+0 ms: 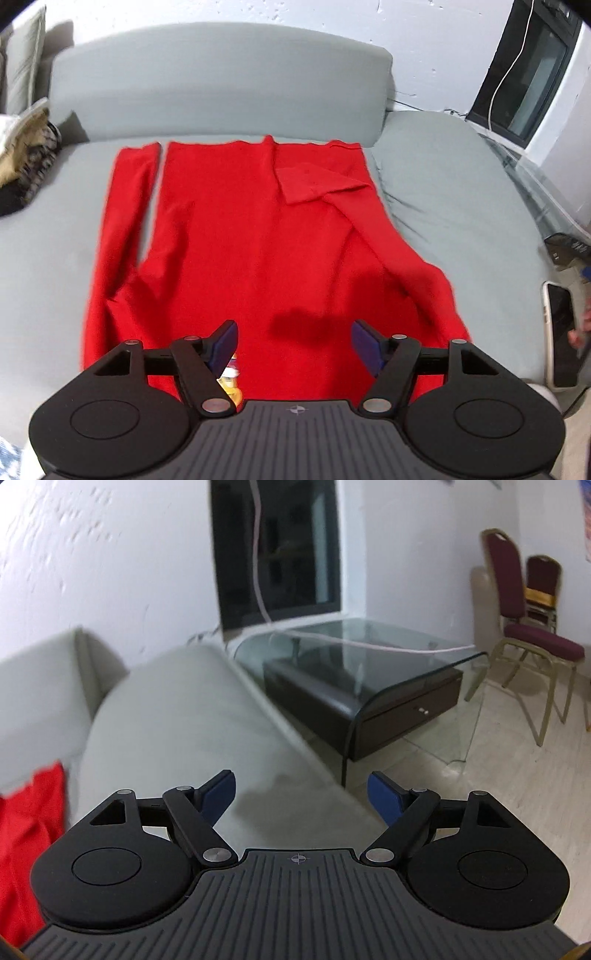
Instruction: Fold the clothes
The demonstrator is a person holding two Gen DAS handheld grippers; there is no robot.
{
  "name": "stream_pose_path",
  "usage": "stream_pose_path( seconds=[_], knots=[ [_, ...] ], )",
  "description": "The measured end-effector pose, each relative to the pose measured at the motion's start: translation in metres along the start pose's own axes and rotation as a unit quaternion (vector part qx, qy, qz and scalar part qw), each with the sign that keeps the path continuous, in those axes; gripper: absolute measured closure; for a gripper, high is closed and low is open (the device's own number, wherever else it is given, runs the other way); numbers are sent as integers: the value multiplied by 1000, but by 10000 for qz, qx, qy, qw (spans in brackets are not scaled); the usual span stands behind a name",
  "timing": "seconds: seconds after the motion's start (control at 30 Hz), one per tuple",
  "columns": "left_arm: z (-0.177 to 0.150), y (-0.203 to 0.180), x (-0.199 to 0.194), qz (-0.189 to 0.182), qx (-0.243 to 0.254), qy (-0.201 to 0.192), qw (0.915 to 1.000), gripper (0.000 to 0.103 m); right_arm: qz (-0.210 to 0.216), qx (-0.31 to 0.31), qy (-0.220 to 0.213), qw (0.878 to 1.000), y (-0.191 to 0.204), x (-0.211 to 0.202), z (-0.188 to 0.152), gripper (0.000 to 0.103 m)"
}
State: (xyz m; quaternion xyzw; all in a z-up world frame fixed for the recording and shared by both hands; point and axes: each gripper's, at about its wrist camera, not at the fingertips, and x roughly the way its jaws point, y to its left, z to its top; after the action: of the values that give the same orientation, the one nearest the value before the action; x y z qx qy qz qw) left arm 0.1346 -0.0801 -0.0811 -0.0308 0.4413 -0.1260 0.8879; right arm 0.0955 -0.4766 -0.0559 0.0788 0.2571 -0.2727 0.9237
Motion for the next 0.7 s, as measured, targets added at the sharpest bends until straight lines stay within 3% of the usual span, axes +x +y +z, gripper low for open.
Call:
stream_pose_path(
  seconds=[0.13, 0.27, 0.47, 0.6, 0.7],
  knots=[
    [-1, -3, 13, 17, 57, 119, 9999, 36, -87, -181, 28, 9998, 15, 25, 0, 20],
    [1, 6, 16, 164, -45, 106, 9998, 36, 63, -83, -679, 9976, 27, 29, 23, 19],
    [3, 27, 6, 354, -330, 105, 9988, 36, 797, -975, -947, 9875, 87, 7, 44, 18],
    [-2, 44, -2, 510, -414, 104, 9978, 36, 1767, -1633, -936, 9661, 145, -13, 32, 17],
    [-6, 58, -7, 593, -507, 91, 9969, 36, 2760, -2158, -759, 9335, 192, -20, 15, 21]
  ],
)
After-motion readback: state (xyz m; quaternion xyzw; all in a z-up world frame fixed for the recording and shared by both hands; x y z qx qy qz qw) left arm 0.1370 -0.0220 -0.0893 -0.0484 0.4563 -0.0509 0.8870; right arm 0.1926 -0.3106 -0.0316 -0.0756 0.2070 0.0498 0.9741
